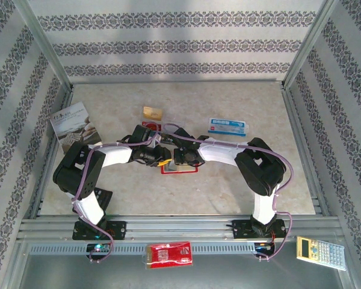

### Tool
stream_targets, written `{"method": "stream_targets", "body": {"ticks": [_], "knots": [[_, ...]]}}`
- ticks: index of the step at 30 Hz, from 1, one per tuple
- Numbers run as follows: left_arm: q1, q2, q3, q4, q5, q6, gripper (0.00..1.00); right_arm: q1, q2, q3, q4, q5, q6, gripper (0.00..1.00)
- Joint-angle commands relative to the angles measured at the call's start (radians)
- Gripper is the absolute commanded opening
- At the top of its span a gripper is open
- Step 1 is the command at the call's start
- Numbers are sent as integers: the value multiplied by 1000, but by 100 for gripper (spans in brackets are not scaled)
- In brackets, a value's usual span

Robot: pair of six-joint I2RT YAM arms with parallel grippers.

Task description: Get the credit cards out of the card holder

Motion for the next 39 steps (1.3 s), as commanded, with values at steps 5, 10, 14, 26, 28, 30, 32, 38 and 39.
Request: {"method": "stream_targets", "body": {"ticks": [5,10,14,26,28,30,32,38,39], "knots": [[-17,55,20,55,27,-21,31,-28,-23,-66,19,-18,-3,28],[-17,58,20,70,38,-26,31,-41,-116,-100,65,-9,9,31],[-21,61,20,94,57,-40,31,-68,-192,-149,115,1,34,34],[-63,50,65,108,88,-57,33,-121,-329,-256,171,62,78,37],[-73,45,78,104,88,-58,33,-127,-345,-271,177,71,85,37],[-85,45,92,106,90,-63,33,-134,-362,-287,184,80,90,37],[-98,52,104,109,91,-67,33,-141,-375,-298,187,87,93,37],[-134,111,163,127,81,-94,34,-163,-424,-334,198,101,107,39],[-140,126,177,128,79,-102,34,-171,-433,-340,195,101,119,41]]}}
